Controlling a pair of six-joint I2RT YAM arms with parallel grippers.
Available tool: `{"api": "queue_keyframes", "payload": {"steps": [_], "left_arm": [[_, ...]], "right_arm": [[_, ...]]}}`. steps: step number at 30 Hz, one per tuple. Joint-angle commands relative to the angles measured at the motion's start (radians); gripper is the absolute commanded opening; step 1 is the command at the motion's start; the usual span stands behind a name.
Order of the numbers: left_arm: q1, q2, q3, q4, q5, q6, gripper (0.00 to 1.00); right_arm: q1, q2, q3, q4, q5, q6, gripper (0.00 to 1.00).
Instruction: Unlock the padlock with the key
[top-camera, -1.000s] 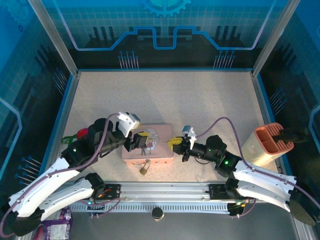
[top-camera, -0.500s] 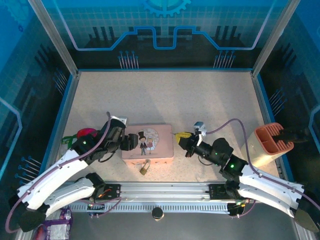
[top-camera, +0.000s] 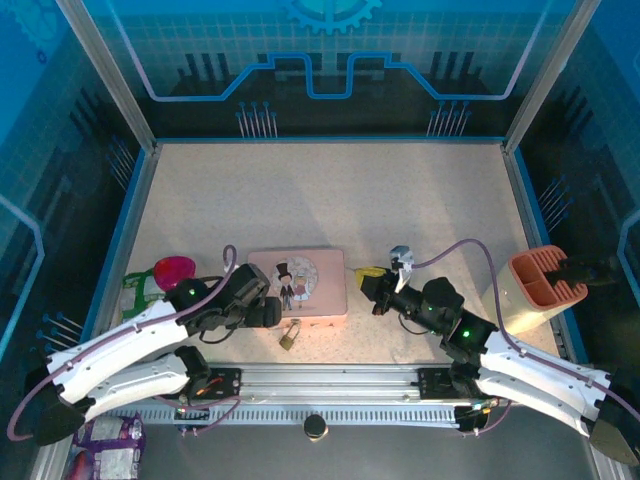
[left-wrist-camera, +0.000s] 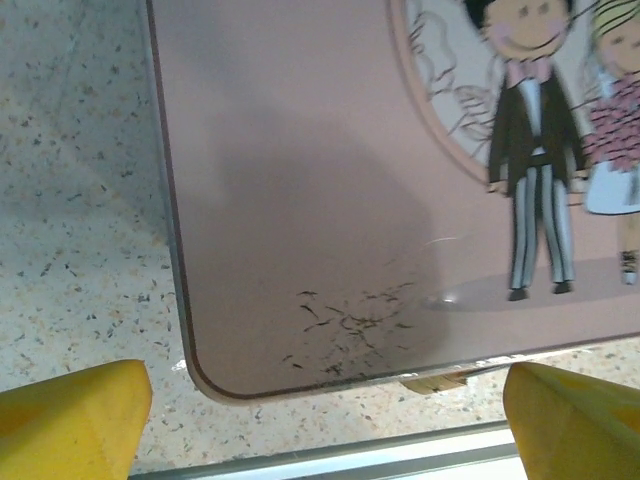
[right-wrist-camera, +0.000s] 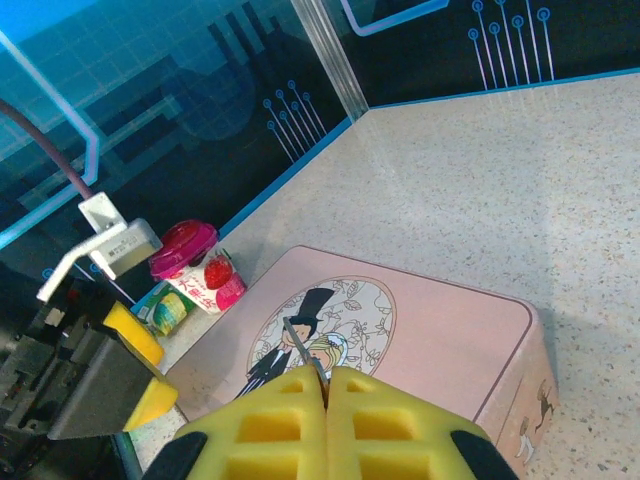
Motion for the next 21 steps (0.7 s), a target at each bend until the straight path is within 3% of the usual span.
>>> {"api": "queue_keyframes", "payload": {"steps": [1,12,21], "left_arm": [[-0.012,-0.009,-0.086,0.082,0.023,-0.041,0.93],[-0.012,0.103,-0.118,0.24,0.064,0.085,0.96],[-0.013,0.092,-0.14,0.334,0.129,0.175,0.99]], "right_arm": [[0.008,0.004,-0.022,0.017,0.034,0.019,0.0],[0.008,0.014,-0.011,-0.008,0.055,0.025,0.0],[0.008,0.011,0.006,-0.043,0.055,0.037,0.0]]}}
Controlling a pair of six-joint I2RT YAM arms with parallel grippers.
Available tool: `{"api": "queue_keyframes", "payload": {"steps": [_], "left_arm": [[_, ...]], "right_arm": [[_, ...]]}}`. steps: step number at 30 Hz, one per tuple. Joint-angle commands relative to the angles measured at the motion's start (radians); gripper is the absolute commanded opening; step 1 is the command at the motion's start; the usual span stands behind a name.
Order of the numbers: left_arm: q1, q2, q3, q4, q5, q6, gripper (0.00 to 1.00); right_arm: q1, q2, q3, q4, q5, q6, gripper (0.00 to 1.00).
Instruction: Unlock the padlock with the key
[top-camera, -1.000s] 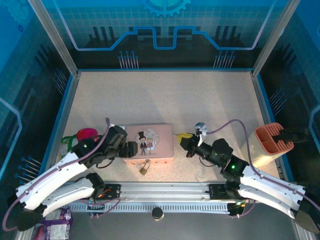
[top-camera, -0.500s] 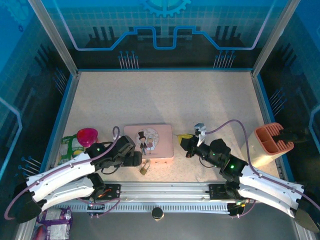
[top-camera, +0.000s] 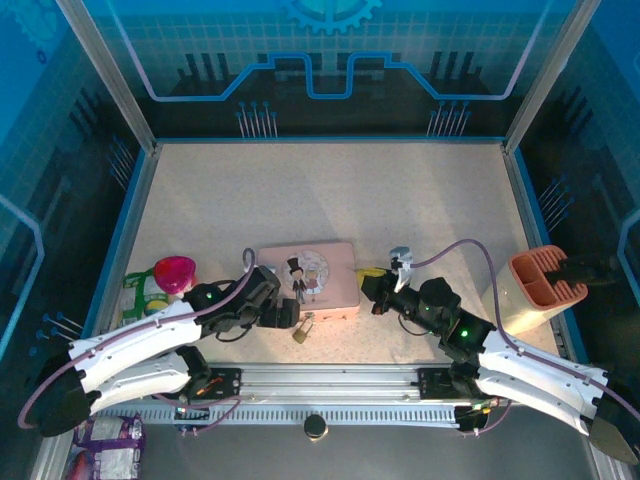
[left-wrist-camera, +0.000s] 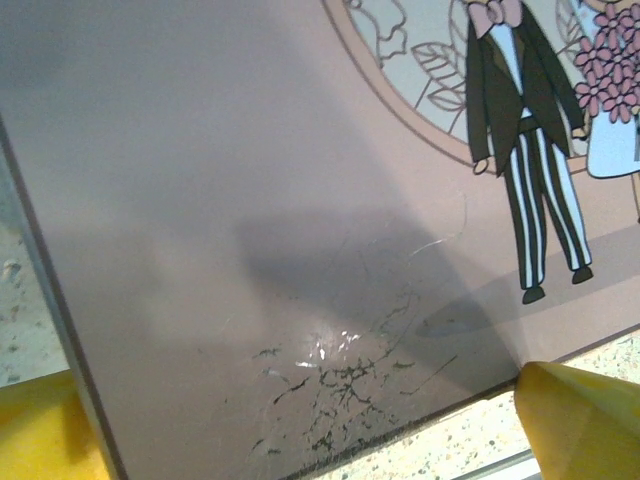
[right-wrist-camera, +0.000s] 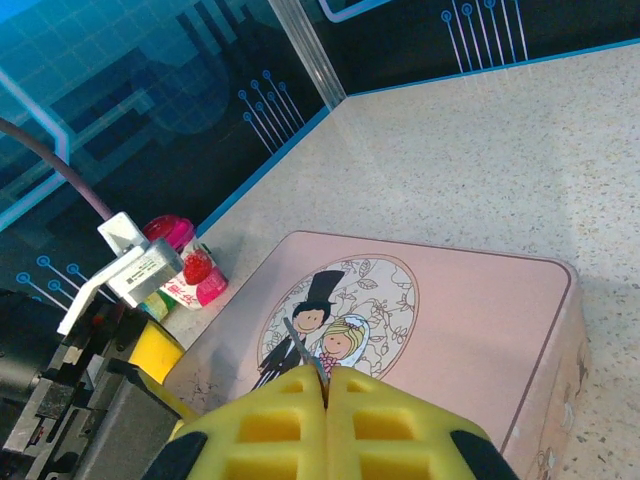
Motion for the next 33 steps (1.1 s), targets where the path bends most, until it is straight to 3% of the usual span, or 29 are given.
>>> {"api": "queue_keyframes", "payload": {"steps": [1,15,27,33], "left_arm": [[-0.005,0.016,-0.034,0.014,0.046,0.061,0.99],[0.006,0.253,0.031,0.154,-0.15,-0.051,0.99],[0.123,0.469,0.173,0.312,-0.15,-0.015,0.99],[0.131,0.575,0.267,0.343,-0.132,0.001,0.99]], "right_arm": [[0.008,-0.005,0.019,-0.031,0.027,0.006,0.0],[0.007,-0.021,0.08,-0.18,0.09,0.022,0.0],[-0.013,-0.118,0.13,-0.428,0.175,0.115,0.0],[-0.018,-0.158,0.163,-0.545,0.214,0.161,0.0]]}}
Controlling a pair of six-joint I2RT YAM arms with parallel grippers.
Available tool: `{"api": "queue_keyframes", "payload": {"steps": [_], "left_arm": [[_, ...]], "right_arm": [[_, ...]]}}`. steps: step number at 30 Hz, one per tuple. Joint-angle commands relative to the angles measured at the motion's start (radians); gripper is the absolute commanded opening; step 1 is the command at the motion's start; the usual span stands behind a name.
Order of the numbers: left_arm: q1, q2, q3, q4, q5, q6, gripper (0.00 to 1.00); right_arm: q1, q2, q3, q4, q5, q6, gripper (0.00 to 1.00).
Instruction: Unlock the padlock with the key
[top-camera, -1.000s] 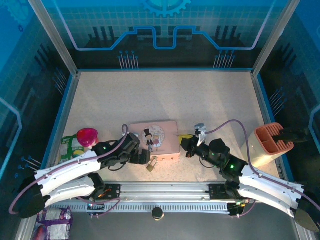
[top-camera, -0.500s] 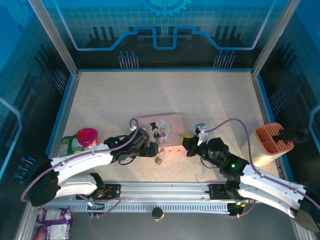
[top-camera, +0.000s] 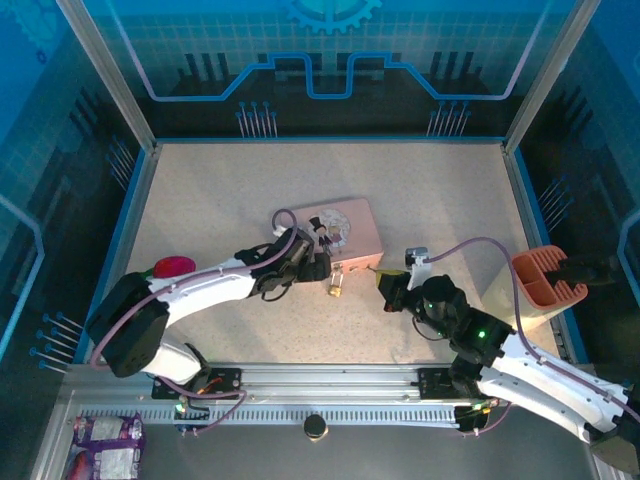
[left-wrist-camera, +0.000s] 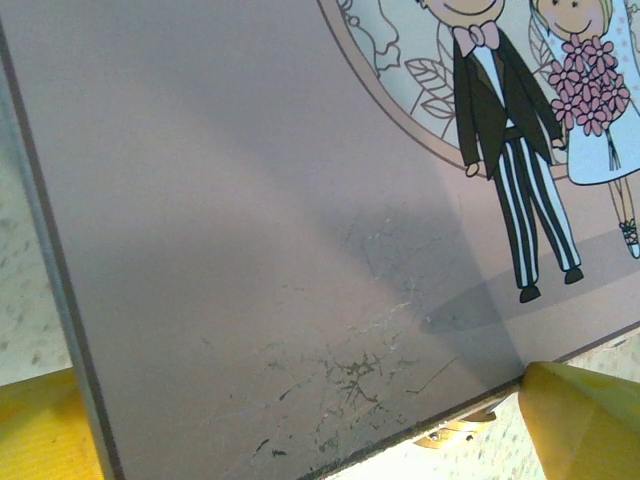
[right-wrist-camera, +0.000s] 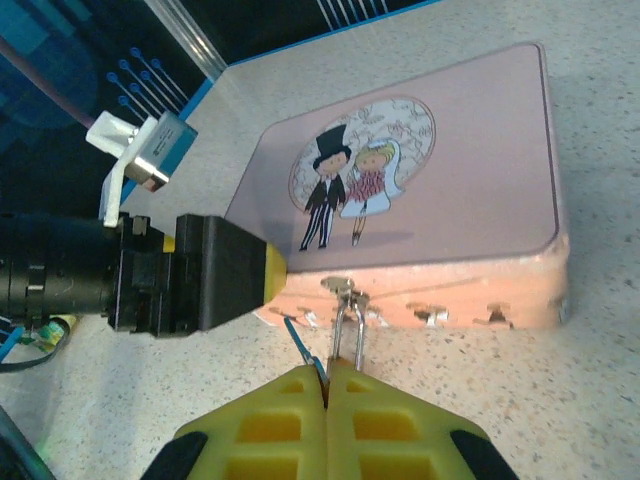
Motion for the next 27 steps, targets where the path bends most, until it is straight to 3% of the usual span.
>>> {"api": "queue_keyframes", "payload": {"steps": [1,6,12,20,27], "left_arm": [[0.013,0.077,0.027,-0.034,-0.044,0.029,0.99],[0.019,0.087,0.085,-0.035,-0.016,0.069,0.99],[0.018,-0.013,0.144,-0.097,0.122,0.204,0.99],[0.025,-0.311,0.051,-0.226,0.068,0.271,0.99],[0.025,-0.536,-0.12,-0.281,0.124,0.251,0.99]], "right_arm": [[-0.009,-0.04,0.036,-0.09,0.049,0.053,0.0],[-0.01,-0.068,0.018,-0.102,0.052,0.091,0.0],[-0.01,-0.058,0.029,-0.127,0.046,0.108,0.0],[-0.013,-0.026,0.039,-0.122,0.032,0.119,0.0],[-0.013,-0.045,0.065,-0.171,0.038,0.116,0.0]]}}
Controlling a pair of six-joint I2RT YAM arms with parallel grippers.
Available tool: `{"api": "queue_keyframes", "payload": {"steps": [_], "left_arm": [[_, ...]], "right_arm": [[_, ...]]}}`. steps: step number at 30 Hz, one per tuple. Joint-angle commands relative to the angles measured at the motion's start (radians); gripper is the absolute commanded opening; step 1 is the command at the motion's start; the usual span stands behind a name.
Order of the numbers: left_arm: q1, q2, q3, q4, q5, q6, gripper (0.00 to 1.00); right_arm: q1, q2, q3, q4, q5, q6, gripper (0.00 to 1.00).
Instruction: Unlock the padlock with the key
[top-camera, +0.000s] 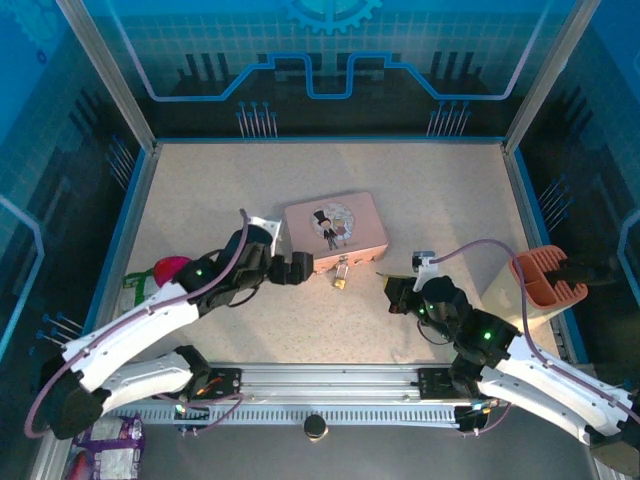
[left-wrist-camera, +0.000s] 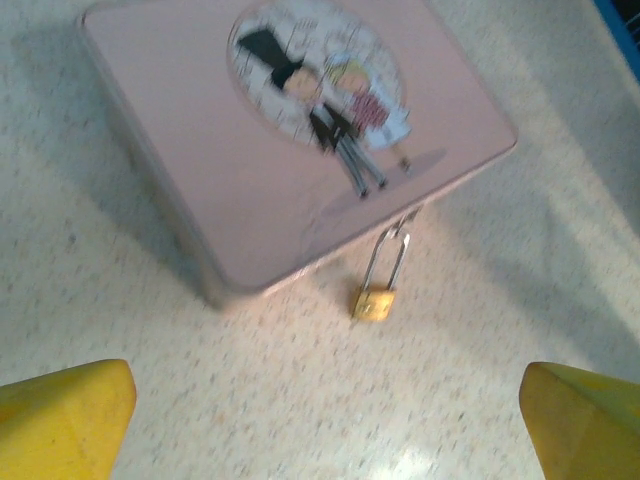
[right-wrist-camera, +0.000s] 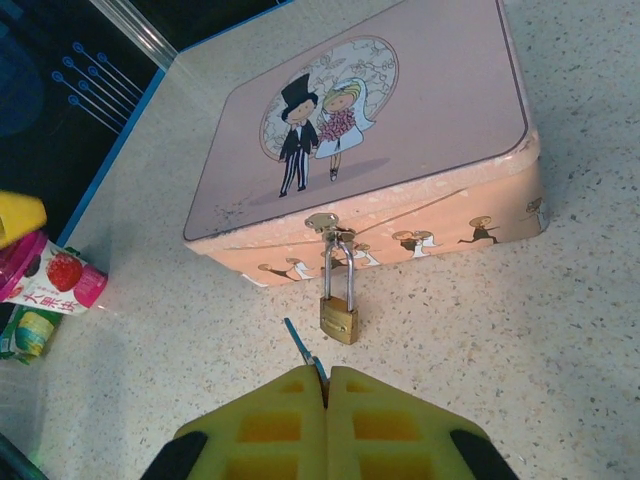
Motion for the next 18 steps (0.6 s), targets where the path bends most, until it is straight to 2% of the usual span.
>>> {"api": "queue_keyframes", "payload": {"steps": [1,9,14,18], "left_arm": [[0.005,-0.082,-0.088,-0.088,0.052,0.008,0.99],[0.001,-0.274,-0.232,-0.101,0.16,-0.037,0.94],[-0.053,-0.273,-0.277,-0.053,0.203,-0.034,0.9],[-0.11,-0.218,-0.324,0.053,0.205,-0.023,0.88]], "right_arm": [[-0.012,-0.019,0.04,-0.039,0.01,0.014,0.0],[-0.013,-0.019,0.043,-0.058,0.014,0.064,0.0],[-0.012,-0.032,0.012,-0.026,0.03,0.132,0.0],[-0.002,-0.041,-0.005,-0.006,0.04,0.173,0.0]]}}
